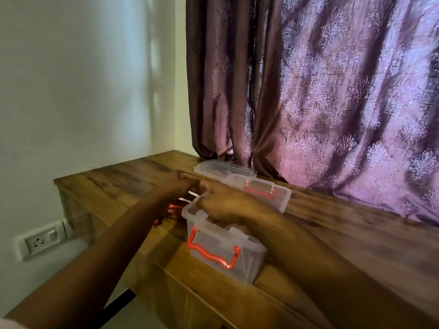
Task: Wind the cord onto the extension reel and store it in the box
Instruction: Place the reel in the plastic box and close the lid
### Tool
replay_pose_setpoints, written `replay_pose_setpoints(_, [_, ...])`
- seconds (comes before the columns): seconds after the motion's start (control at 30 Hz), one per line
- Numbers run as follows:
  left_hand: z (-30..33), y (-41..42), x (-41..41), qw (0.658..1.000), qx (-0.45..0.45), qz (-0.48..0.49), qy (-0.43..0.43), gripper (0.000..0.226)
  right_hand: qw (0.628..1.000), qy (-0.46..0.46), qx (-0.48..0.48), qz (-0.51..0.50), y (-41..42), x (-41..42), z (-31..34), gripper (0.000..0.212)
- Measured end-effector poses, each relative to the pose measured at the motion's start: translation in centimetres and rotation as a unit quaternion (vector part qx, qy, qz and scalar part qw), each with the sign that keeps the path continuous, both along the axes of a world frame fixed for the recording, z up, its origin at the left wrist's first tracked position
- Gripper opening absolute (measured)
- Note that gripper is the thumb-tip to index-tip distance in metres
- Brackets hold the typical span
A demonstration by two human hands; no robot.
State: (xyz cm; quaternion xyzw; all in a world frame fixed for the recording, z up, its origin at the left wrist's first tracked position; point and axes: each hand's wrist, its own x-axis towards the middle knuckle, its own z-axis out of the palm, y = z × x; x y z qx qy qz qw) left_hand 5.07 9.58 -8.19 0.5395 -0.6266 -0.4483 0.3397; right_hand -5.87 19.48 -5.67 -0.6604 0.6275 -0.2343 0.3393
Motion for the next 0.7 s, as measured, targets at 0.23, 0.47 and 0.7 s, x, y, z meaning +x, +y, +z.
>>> replay_pose_setpoints(0.23, [-2.1, -4.6, 6.1, 0.977, -0.122, 0.1, -0.144, 0.027, 0.993, 0.062, -0.098, -0.013, -2.9, -0.8, 3.8, 0.025])
replay_pose_setpoints(0.47, [-4.1, -6.8, 6.5, 0.97, 0.019, 0.093, -0.226, 0.046, 0.958, 0.27, -0.099, 0.004, -11.4, 0.0, 1.6, 0.032])
replay_pose_setpoints(0.7, [-3.5, -8.2, 5.7, 0.963, 0.053, 0.074, -0.253, 0.06, 0.877, 0.479, -0.006, 0.035, -16.4, 0.6, -2.0, 0.041])
